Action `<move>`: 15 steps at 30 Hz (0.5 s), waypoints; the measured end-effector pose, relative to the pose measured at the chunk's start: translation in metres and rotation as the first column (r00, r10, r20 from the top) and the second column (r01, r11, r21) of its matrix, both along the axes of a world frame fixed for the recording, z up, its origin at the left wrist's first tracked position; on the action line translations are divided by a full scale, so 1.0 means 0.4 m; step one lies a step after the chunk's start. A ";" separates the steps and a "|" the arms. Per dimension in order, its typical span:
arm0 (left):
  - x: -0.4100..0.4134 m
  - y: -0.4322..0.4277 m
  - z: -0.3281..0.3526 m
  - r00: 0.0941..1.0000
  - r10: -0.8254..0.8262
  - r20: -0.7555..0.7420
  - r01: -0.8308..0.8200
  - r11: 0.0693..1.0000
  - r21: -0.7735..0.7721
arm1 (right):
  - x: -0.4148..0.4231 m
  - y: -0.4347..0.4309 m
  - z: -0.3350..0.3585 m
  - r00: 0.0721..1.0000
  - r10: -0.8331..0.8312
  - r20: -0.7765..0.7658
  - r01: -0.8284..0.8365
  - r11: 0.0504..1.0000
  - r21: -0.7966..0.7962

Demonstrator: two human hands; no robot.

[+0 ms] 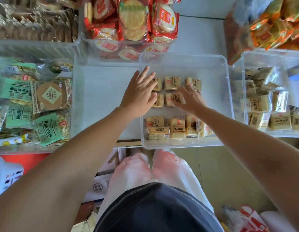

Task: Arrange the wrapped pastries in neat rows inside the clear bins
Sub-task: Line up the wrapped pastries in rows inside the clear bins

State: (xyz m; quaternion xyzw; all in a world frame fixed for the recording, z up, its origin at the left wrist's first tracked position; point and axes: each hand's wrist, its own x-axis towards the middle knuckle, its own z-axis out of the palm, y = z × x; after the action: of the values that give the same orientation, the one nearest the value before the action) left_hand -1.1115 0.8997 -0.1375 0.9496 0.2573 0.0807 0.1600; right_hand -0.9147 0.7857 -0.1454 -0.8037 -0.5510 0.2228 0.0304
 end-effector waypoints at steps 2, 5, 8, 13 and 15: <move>0.002 0.001 0.005 0.999 0.003 -0.040 -0.003 1.000 0.003 | 0.013 -0.026 0.029 0.986 0.119 -0.116 -0.130 0.987 -0.096; 0.006 -0.002 0.011 0.997 0.013 -0.076 -0.013 1.000 0.005 | 0.019 -0.071 0.029 0.964 0.239 -0.121 -0.267 0.886 -0.380; 0.011 -0.007 0.017 0.993 0.029 -0.117 -0.029 1.000 0.002 | 0.009 -0.082 0.028 0.958 0.261 -0.115 -0.285 0.907 -0.311; 0.017 -0.018 0.032 0.984 0.029 -0.178 -0.031 1.000 -0.007 | 0.022 -0.067 0.068 0.924 0.081 -0.373 -0.174 0.959 -0.224; 0.033 -0.032 0.048 0.994 0.017 -0.112 -0.015 1.000 0.022 | 0.036 -0.057 0.074 0.898 0.040 -0.437 -0.120 0.980 -0.158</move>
State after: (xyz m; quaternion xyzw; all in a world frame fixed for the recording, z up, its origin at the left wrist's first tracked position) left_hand -1.0984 0.8869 -0.1185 0.9521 0.2727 0.0311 0.1344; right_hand -0.9003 0.7628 -0.1156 -0.7102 -0.5408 0.4454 0.0693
